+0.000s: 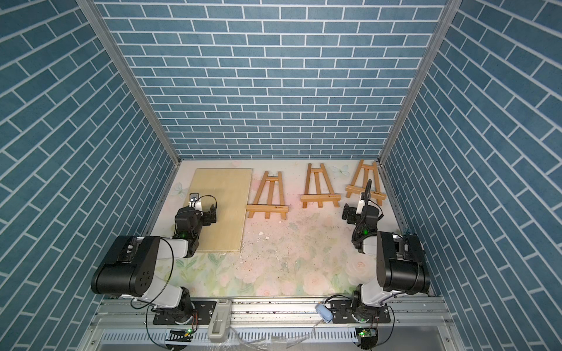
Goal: Disassemble the easel
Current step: Reset both arms
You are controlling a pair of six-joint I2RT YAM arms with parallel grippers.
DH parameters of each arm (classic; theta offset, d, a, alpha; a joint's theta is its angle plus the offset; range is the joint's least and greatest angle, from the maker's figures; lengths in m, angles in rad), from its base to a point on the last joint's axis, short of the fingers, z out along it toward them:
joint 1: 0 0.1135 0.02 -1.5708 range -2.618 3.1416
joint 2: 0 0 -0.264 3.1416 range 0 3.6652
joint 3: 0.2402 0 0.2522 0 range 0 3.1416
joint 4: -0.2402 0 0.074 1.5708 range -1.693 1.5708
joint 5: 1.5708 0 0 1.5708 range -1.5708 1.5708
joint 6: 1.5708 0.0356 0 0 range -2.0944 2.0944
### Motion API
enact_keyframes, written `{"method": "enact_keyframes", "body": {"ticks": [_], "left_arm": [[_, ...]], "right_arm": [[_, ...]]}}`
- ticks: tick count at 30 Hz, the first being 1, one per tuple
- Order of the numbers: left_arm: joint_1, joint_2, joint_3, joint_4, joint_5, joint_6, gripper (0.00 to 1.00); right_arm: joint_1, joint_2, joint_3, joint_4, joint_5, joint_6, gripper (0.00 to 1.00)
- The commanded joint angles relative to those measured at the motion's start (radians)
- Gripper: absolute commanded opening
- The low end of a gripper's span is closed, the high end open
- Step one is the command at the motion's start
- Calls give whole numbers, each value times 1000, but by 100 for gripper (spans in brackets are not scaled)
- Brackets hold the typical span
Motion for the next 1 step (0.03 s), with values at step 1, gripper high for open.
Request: {"method": "enact_keyframes", "body": {"ticks": [1], "left_arm": [[-4, 1, 15, -3, 11, 6, 99]], "right_arm": [[1, -1, -1, 3, -1, -19, 99]]}}
